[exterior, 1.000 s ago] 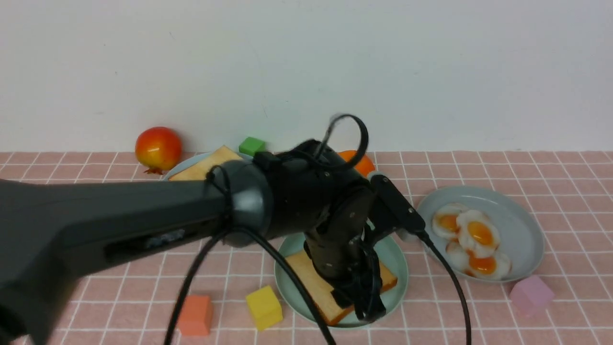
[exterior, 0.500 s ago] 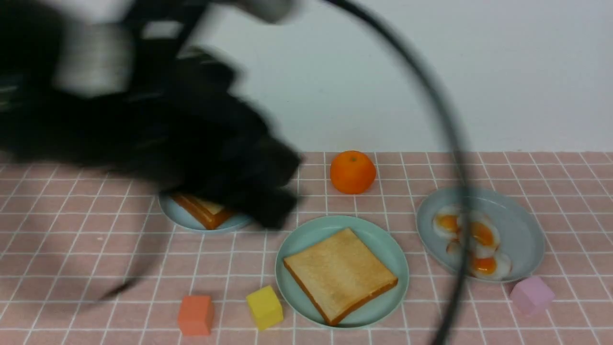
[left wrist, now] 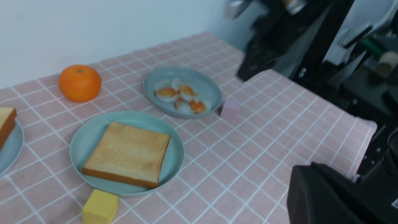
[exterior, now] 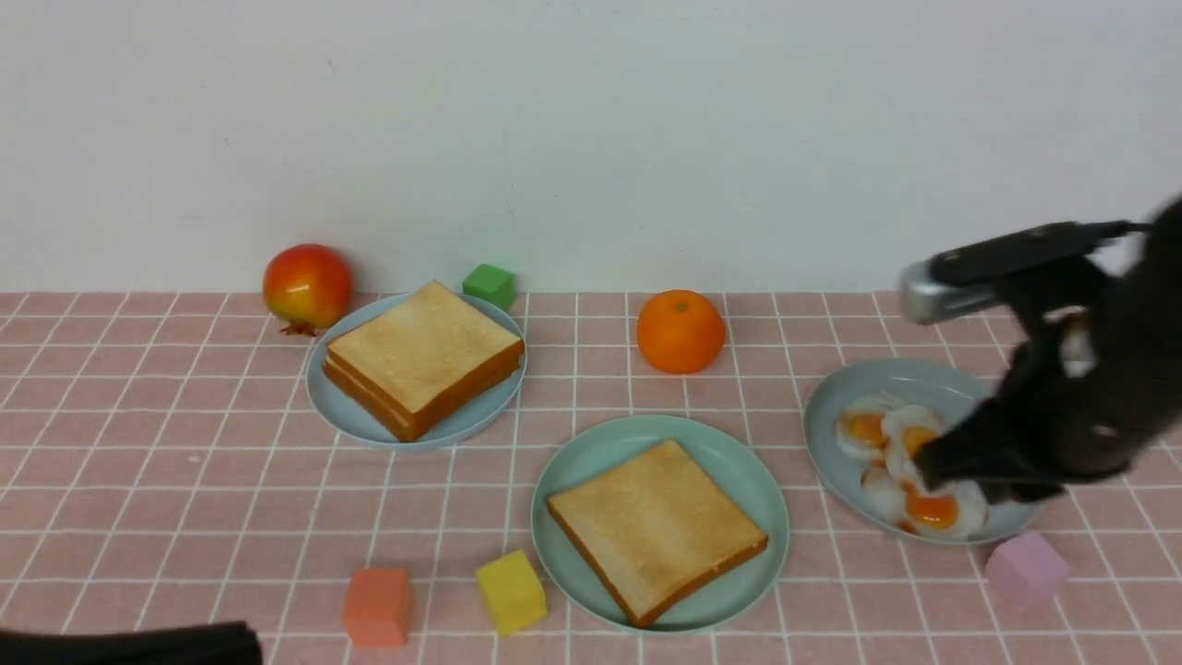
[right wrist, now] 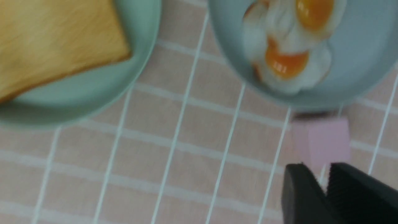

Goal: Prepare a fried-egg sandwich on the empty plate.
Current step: Use the right arm to grab a fried egg

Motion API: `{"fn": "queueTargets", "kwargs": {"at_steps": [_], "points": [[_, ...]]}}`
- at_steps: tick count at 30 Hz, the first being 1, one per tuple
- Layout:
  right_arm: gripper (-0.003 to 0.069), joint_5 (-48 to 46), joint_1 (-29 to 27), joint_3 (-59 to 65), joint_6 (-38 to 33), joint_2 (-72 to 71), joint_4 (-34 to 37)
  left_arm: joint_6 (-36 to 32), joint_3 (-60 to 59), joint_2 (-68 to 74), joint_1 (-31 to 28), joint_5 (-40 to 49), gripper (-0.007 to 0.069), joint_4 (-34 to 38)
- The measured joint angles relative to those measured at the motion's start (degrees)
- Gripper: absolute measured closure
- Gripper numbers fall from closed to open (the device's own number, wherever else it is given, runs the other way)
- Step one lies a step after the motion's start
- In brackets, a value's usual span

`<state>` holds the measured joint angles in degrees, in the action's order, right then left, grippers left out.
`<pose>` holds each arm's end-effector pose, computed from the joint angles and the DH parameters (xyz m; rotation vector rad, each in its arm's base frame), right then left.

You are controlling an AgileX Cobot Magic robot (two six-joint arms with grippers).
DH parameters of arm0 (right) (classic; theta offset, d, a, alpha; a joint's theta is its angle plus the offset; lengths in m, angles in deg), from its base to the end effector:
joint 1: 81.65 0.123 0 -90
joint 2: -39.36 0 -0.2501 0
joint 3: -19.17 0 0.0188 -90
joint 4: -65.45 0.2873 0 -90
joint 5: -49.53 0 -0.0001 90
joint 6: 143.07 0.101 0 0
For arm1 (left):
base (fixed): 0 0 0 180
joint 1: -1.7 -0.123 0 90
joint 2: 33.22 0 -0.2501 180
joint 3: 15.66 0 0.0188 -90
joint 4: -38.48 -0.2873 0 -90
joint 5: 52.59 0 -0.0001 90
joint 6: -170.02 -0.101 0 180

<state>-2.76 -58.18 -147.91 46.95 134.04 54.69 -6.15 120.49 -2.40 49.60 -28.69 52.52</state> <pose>0.3132 0.1197 0.2098 -0.4440 2.7213 -0.0827 0.0978 -0.1231 0.3313 0.5568 1.7084 -0.9097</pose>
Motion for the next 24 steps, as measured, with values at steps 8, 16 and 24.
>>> {"fn": "queueTargets", "kwargs": {"at_steps": [8,16,24], "points": [[0.0185,6.1,0.2,-5.3,0.5,13.6,-7.4,0.0,-0.2,0.9,0.0,-1.8,0.0613,0.2],[0.0130,7.0,0.2,-9.8,3.4,23.6,-16.4,0.0,-0.4,1.2,0.0,-2.0,0.0613,0.2],[0.0130,7.6,0.2,-10.2,4.1,25.1,-17.2,0.0,-0.4,1.2,0.0,-2.0,0.0613,0.2]]}}
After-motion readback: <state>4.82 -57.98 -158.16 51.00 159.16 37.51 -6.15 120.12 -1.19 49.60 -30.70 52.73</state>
